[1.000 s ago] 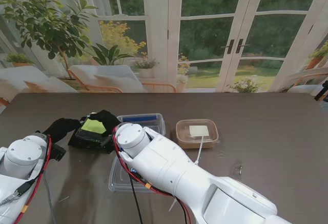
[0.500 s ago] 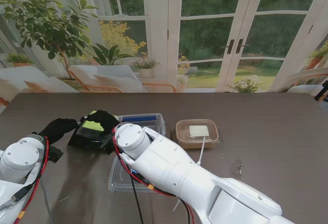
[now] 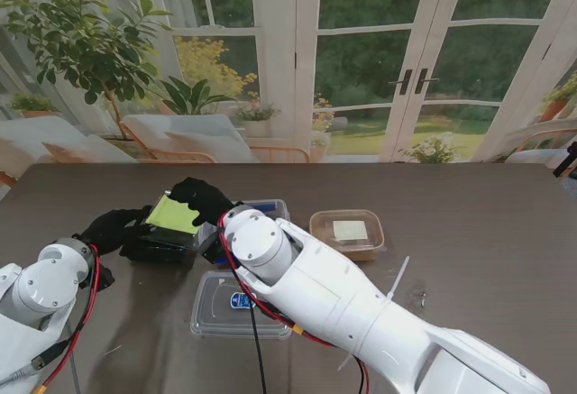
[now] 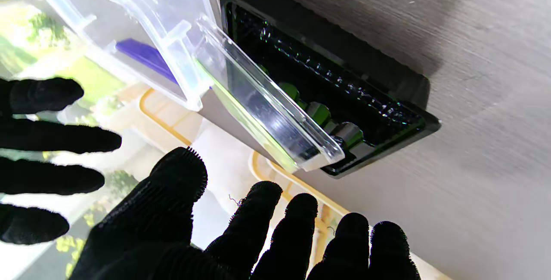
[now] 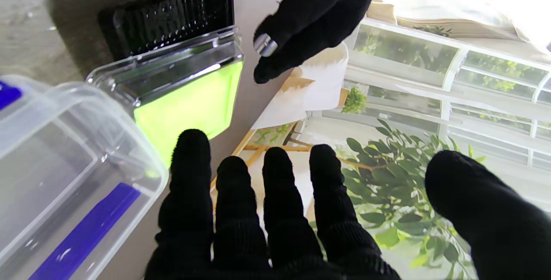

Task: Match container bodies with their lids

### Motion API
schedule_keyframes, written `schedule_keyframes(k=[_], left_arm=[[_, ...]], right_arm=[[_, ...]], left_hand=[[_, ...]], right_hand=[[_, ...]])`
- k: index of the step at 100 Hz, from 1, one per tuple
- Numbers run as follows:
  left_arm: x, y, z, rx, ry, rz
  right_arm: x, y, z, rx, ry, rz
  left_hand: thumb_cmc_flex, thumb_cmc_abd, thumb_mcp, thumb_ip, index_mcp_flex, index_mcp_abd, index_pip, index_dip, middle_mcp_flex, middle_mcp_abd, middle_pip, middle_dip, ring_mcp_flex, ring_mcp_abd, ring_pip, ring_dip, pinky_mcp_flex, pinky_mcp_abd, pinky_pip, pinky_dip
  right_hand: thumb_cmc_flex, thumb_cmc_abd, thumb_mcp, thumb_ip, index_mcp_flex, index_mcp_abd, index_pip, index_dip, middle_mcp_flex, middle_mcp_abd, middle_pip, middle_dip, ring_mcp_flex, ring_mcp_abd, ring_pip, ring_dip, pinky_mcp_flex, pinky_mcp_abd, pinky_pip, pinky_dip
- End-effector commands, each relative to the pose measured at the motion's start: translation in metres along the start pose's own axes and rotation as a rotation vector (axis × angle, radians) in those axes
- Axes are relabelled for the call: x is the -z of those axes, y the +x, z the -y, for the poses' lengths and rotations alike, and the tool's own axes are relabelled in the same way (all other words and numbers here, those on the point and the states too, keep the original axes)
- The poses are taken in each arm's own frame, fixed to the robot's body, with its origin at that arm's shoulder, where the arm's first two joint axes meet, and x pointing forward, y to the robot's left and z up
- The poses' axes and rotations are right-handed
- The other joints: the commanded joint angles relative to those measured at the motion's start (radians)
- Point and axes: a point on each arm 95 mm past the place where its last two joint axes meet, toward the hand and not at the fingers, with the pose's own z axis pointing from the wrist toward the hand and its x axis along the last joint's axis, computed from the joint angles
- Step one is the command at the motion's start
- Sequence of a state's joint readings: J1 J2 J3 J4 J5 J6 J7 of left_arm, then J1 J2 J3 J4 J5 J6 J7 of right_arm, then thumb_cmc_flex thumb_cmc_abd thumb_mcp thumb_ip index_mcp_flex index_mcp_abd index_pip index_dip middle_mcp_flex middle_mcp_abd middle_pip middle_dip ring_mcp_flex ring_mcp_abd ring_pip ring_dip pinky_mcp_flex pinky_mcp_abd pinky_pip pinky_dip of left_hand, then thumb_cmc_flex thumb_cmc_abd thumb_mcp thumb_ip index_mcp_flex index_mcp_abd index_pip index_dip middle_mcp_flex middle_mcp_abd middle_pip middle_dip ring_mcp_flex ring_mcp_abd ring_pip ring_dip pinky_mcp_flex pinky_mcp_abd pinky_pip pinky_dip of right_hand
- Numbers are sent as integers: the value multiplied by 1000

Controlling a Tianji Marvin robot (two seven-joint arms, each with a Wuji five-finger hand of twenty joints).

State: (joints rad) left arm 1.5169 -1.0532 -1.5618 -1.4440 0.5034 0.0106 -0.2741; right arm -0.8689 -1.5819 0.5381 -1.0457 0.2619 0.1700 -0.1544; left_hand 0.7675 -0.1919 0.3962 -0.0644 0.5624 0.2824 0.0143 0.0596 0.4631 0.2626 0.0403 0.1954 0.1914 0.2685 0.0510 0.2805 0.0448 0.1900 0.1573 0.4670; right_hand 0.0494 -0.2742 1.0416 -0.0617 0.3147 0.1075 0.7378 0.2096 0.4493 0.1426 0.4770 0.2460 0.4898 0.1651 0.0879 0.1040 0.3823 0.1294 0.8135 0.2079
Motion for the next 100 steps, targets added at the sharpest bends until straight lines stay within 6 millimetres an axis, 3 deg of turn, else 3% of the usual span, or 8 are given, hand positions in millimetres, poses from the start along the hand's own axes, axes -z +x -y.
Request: schedule_keyframes(k=[1,11,40,100], left_arm=[[-3,3,-1,-42,-36,-15],[-8,4,-1,-122,-69,-31],[-14,2,-4,-266,-162,-31],[6,-1,5,-370,-190,13]], right_arm=[[6,-11,-7,6,-8,17],[13,-15,-17,10,-25,21],[25,-23,-39,14,-53,39],[32,-27,-52,18,-68,46]], left_hand=[[-41,-31,25,12,7,-26,-2,1,7,-32,6,8,8,-18,-6,6,-7,-18,-16,13],[-73,-54,81,9,4,-38,-2,0,-1,-46,14,9,1,-30,-5,5,-12,-29,-20,10],[-94,-45,83,3,49,-57,13,6,24,-95,38,15,3,-47,-2,6,-9,-37,-23,4],[-89,-4,47,6,80,-49,19,11,41,-79,53,8,6,-40,33,5,7,-36,-24,-8]], right_hand=[[6,-33,13,-25,25,-31,-7,22,21,-9,-12,18,33,6,20,17,-296,6,46,22],[8,-33,14,-24,33,-30,-9,23,29,-7,-13,19,38,10,30,22,-295,7,47,24],[7,-32,13,-25,42,-28,-16,25,33,-7,-18,19,45,17,54,36,-296,7,46,29],[4,-29,12,-26,49,-23,-22,27,33,-4,-21,20,54,24,71,46,-295,6,43,32]])
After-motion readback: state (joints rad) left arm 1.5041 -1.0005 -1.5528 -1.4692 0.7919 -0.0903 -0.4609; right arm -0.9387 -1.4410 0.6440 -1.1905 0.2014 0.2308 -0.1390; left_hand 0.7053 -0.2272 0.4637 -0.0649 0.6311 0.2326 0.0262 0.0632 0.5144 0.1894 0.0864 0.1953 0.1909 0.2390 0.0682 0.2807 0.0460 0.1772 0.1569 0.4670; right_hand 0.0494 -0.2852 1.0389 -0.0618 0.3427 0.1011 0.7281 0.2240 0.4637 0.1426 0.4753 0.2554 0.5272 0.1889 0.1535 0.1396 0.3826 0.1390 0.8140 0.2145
